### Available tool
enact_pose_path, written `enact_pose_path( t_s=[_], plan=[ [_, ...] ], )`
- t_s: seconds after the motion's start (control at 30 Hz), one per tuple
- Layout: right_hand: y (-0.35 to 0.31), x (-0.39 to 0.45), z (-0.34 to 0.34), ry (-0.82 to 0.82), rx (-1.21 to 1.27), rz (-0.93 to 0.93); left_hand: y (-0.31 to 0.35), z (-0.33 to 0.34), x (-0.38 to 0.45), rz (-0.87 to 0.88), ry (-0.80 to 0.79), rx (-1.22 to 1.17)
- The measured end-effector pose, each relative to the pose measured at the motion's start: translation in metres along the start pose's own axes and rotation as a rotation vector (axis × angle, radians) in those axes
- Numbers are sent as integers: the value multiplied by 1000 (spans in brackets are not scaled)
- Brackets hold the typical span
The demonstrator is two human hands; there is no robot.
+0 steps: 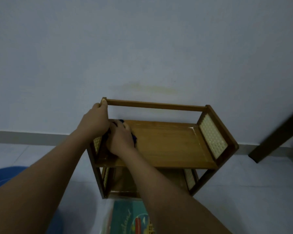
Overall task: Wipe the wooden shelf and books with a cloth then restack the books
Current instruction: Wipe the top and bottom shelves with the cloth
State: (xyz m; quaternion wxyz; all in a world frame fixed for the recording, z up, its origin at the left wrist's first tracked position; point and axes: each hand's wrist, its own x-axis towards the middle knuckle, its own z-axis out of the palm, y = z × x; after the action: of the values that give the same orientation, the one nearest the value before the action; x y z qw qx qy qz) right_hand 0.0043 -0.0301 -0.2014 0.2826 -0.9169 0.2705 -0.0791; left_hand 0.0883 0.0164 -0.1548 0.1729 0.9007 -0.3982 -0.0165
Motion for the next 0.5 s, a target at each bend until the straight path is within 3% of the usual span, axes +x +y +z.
enact_pose_path(
  t_s=[0.07,0.13,0.27,0.33,0.43,0.5],
  plan=[
    [-3,-39,4,-23,-23,11,0,-1,-1,3,-14,0],
    [-10,-75,10,16,-89,-92,0,0,-2,15,-4,2],
    [24,-89,-13,-6,-121,-190,-2,-1,-2,15,10,26],
    [68,-105,-38,24,-116,-83,0,-2,-7,15,-14,14],
    [148,-133,-87,213,-134,202,4,-6,-8,6,-22,-31],
    [166,-148,-104,348,-162,314,7,-9,-8,-9,-25,-67]
  ],
)
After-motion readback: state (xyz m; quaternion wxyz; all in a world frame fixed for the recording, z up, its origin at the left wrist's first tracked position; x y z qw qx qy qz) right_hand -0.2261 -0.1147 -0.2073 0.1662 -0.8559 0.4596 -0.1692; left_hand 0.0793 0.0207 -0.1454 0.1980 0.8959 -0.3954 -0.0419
